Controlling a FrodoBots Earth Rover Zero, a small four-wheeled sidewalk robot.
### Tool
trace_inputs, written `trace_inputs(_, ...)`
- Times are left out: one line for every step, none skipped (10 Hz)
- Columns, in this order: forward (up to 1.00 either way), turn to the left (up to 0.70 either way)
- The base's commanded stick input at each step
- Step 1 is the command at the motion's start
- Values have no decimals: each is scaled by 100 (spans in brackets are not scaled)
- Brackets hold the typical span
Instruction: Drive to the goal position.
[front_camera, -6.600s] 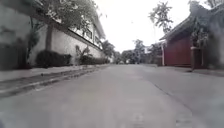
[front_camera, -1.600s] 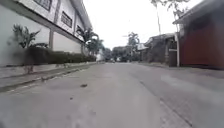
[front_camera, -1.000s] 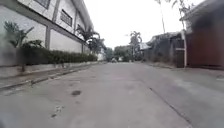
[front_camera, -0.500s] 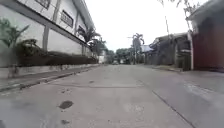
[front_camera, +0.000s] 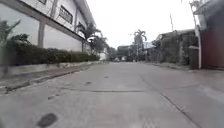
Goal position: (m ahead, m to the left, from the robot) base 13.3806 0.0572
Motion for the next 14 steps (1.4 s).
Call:
trace_inputs(100, 4)
trace_inputs(100, 4)
trace_inputs(100, 4)
trace_inputs(100, 4)
trace_inputs(100, 4)
trace_inputs(100, 4)
trace_inputs(100, 4)
trace_inputs(100, 4)
trace_inputs(100, 4)
trace_inputs(100, 4)
trace_inputs(100, 4)
trace_inputs(100, 4)
trace_inputs(100, 4)
trace_inputs(100, 4)
